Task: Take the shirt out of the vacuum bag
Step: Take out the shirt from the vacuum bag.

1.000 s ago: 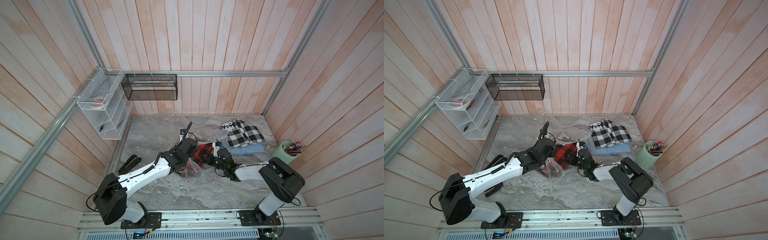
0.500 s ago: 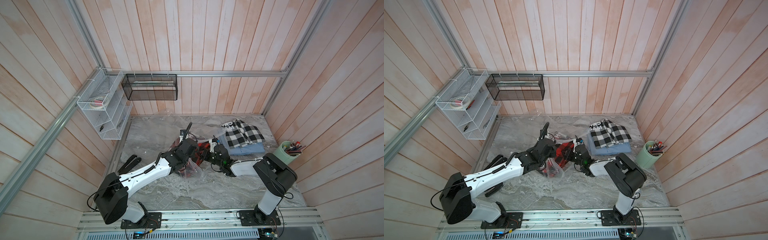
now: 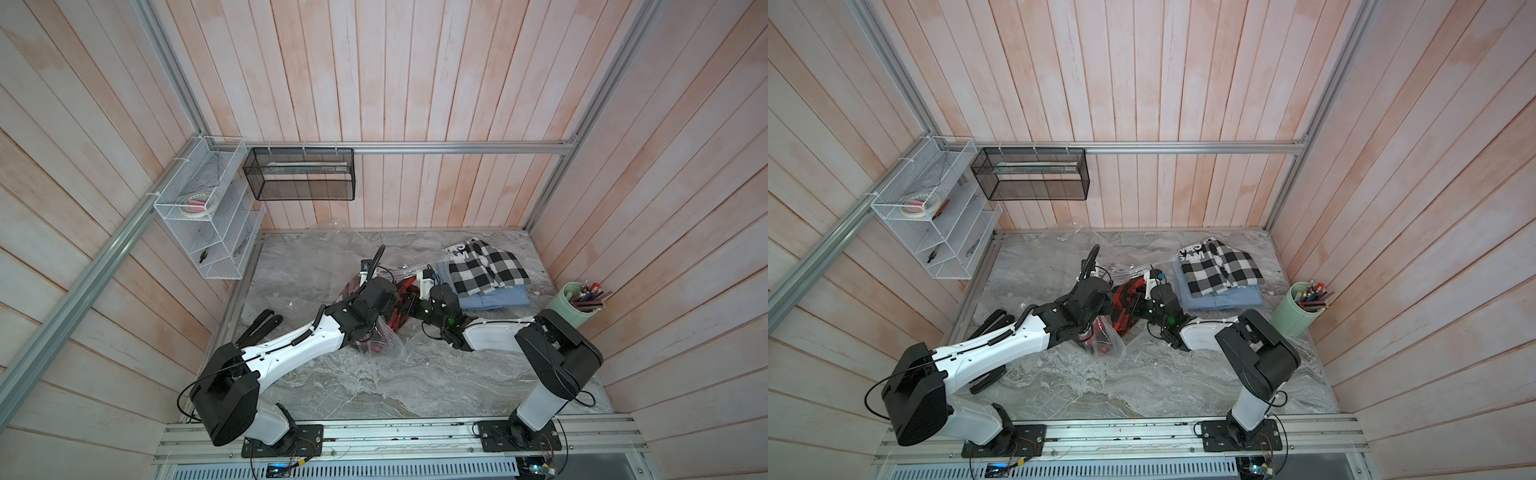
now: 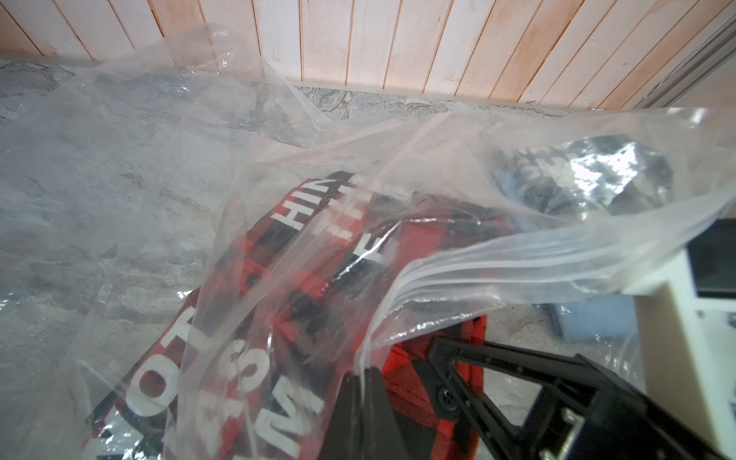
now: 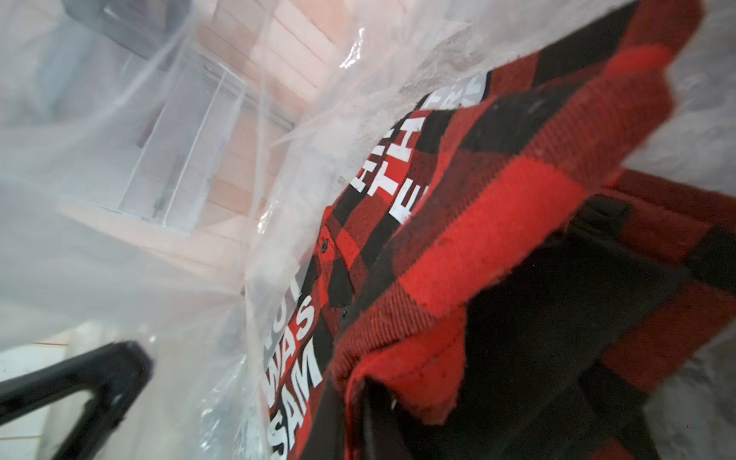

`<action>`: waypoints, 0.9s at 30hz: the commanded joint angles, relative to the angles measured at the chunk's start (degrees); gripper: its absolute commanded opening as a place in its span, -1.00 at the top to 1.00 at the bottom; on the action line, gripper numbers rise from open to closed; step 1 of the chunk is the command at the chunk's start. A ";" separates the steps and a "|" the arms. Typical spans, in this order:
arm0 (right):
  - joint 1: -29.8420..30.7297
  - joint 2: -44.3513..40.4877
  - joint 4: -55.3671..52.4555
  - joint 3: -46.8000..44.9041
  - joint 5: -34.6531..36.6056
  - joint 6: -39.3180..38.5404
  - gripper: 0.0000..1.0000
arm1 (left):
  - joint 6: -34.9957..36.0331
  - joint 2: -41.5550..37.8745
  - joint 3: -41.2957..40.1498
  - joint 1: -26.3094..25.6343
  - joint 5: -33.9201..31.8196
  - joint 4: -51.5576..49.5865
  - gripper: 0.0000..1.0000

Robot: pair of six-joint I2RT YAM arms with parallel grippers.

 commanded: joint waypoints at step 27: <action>1.53 -32.56 -23.78 -7.37 2.42 -15.07 1.00 | -1.17 4.08 1.79 -0.22 -1.59 -0.51 1.00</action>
